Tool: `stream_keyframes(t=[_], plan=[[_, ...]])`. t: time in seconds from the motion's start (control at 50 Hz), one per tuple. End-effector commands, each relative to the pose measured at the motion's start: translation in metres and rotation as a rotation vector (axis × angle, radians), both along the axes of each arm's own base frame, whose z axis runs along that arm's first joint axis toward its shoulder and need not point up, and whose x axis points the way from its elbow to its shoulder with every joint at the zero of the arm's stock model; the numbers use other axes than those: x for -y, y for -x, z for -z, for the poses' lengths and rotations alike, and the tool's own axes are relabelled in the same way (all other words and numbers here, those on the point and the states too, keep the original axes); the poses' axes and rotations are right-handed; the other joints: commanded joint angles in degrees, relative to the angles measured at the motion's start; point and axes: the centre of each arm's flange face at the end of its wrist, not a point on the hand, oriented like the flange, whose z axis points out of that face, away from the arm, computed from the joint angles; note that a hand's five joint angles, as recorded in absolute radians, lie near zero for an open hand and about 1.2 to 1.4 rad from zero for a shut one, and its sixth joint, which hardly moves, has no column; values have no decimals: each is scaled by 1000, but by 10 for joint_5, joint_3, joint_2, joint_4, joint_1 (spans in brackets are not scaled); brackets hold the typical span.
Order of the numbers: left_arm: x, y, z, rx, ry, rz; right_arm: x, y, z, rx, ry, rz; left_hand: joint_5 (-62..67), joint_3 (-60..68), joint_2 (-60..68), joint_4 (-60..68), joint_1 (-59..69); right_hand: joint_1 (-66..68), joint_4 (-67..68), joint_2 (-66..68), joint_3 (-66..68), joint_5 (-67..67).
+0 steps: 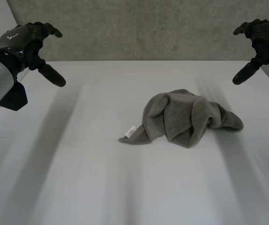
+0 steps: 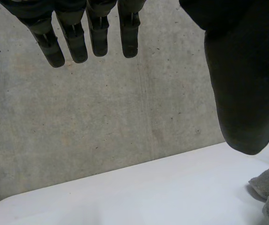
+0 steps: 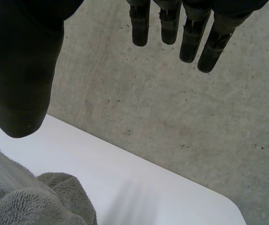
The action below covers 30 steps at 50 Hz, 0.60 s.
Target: Fold the towel.
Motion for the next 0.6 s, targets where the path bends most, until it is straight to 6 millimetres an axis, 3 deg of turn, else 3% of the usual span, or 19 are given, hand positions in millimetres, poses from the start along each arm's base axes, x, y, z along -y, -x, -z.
stream_keyframes(t=[0.02,0.38,0.6], plan=[[0,0,-1,4,7,0,0,-1,3,-2,-8,-3,-28,-30,-37,-34,-42,-37,-44,-46,-25,-35],[-1,1,-3,1,17,8,-4,-6,5,-10,-16,-36,-28,-30,-37,-34,-42,-37,-44,-46,-25,-35],[0,1,-2,2,12,8,22,-23,47,-33,-145,-142,-28,-30,-37,-34,-42,-37,-44,-46,-25,-35]])
